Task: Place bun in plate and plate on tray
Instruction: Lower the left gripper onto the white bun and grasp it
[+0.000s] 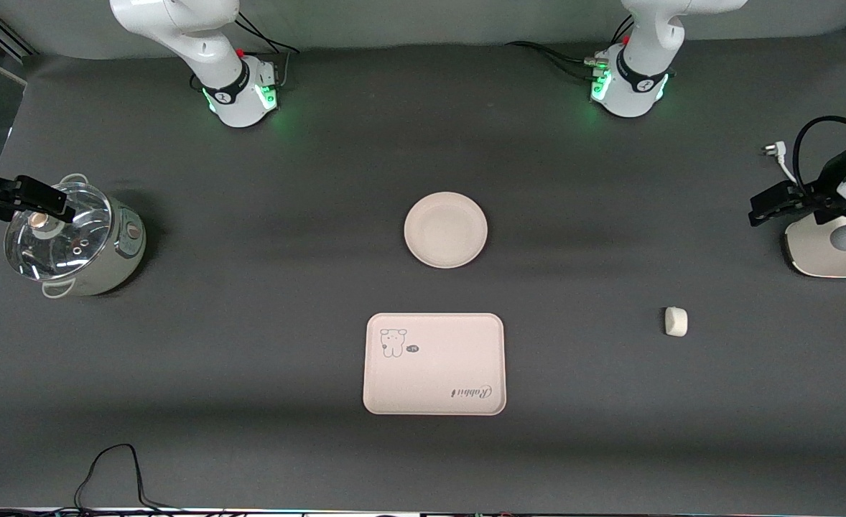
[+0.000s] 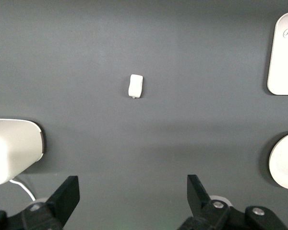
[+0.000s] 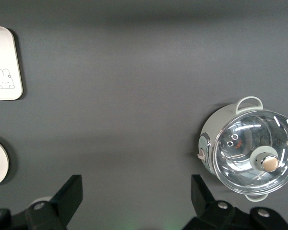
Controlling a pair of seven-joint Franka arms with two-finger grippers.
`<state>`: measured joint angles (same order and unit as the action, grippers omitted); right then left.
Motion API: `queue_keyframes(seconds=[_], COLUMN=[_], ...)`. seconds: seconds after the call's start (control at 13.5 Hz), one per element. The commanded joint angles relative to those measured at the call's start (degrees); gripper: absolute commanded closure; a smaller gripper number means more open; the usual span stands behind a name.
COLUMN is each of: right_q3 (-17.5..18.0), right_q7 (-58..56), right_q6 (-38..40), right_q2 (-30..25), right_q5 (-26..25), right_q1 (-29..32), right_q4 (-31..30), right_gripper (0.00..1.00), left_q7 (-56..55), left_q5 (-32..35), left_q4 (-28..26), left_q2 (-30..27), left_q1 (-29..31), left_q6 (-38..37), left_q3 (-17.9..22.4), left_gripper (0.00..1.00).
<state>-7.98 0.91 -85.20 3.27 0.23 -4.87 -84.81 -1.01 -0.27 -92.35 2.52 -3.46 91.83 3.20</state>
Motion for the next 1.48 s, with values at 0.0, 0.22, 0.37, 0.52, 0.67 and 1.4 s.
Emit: queue_keyframes(seconds=[0.0,0.22,0.37,0.52,0.67,1.4], right_q3=[0.0,0.0,0.0,0.0,0.0,0.0], right_q7=[-0.1,0.0,-0.1,0.0,0.0,0.0], right_q6=[-0.1,-0.1,-0.1,-0.1,0.0,0.0], right_q2=[-0.8,-0.8,-0.8,-0.8,-0.8,-0.8], right_q5=[-1.4,-1.4,-1.4,-1.4,-1.3,-1.2], right_q1=[-0.5,-0.6,-0.6,-0.6,-0.6,-0.6], right_q4=[-0.9,-0.9,-0.8,-0.9,-0.9,-1.2], right_gripper=[0.00,0.00,0.00,0.00,0.00,0.00], left_q7=[0.0,2.3,3.4,2.7,2.6,3.0], left_q5=[0.7,0.7,0.7,1.1,6.7,1.9], left_q4=[2.2,1.4,-0.8,-6.2,-11.1,-18.8], left_q2=[1.4,2.5,6.3,9.9,13.5,28.9], left_q1=[-0.8,-0.5,-1.2,-1.5,-1.5,1.4], left_q6=[-1.2,-0.7,1.5,13.6,24.9,53.2], left_q3=[0.3,0.4,0.4,0.5,0.5,0.4], left_gripper=[0.00,0.00,0.00,0.00,0.00,0.00])
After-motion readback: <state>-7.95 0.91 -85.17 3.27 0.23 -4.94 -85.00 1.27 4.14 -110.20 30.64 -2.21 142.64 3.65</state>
